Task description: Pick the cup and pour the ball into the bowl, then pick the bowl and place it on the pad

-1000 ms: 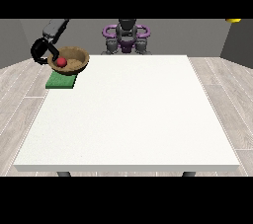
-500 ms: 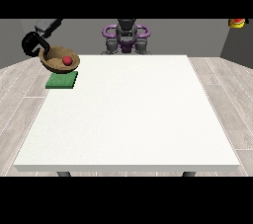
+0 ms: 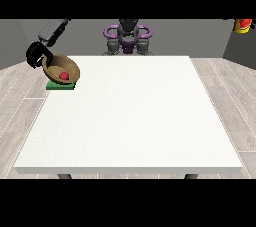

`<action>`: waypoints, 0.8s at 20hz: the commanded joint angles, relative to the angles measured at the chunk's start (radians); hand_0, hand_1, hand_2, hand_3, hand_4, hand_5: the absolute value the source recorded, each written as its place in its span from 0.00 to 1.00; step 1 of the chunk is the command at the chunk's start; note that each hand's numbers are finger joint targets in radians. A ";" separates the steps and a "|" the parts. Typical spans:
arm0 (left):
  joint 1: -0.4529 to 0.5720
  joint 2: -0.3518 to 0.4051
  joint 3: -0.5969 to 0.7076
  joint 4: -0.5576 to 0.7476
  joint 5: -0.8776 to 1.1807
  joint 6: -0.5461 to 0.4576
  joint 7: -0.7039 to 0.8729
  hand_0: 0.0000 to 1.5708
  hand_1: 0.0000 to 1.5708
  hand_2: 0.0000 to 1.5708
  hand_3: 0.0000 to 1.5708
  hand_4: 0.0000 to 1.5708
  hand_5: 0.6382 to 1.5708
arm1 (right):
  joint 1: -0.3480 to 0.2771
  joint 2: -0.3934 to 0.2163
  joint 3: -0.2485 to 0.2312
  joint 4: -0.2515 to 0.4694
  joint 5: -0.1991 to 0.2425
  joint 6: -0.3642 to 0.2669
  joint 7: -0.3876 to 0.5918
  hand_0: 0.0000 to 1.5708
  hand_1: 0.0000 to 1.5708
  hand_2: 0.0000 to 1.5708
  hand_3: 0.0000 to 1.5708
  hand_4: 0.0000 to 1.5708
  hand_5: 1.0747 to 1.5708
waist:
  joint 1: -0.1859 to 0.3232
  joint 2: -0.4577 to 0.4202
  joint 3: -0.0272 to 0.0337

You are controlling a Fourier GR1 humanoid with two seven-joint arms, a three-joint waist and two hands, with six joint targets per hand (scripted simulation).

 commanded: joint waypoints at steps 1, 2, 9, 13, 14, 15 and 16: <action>-0.013 0.005 -0.008 0.032 -0.017 0.027 -0.037 0.00 0.00 0.00 0.00 0.77 0.98 | -0.034 0.041 0.011 -0.003 -0.004 -0.011 0.025 1.00 1.00 1.00 0.37 0.64 1.00 | -0.014 0.025 0.0051; 0.004 -0.023 -0.038 -0.015 -0.015 0.033 0.002 0.00 0.00 0.00 0.00 0.77 0.99 | -0.015 0.038 0.007 0.021 -0.005 0.004 0.015 1.00 1.00 1.00 0.35 0.65 1.00 | -0.005 -0.019 0.0055; -0.027 0.061 0.009 0.036 0.049 -0.041 -0.012 0.00 0.00 0.00 0.00 0.76 0.99 | -0.042 -0.024 -0.052 0.066 -0.017 -0.107 0.031 1.00 1.00 1.00 0.74 0.00 0.96 | 0.027 0.043 0.0050; -0.031 0.077 0.006 0.050 0.039 -0.014 -0.017 0.00 0.00 0.00 0.00 0.76 0.99 | -0.045 -0.018 -0.062 0.068 -0.023 -0.121 -0.005 0.98 0.98 0.92 0.56 0.00 0.96 | 0.005 0.052 0.0054; 0.017 0.044 -0.004 0.059 0.000 -0.001 -0.083 0.00 0.00 0.00 0.00 0.76 0.99 | -0.027 0.005 -0.057 0.046 -0.023 -0.138 -0.012 0.96 0.96 0.90 0.52 0.00 0.96 | -0.003 0.030 0.0050; 0.004 0.079 0.004 0.077 0.044 -0.049 -0.026 0.00 0.00 0.00 0.00 0.76 0.99 | -0.033 -0.021 -0.065 0.060 -0.031 -0.113 0.003 0.95 0.95 0.89 0.51 0.00 0.95 | 0.006 0.015 0.0052; 0.013 0.035 -0.017 0.042 0.014 -0.003 -0.065 0.00 0.00 0.00 0.00 0.76 0.99 | -0.046 0.014 -0.060 0.066 -0.029 -0.140 -0.008 0.93 0.93 0.88 0.51 0.00 0.94 | 0.015 0.031 0.0054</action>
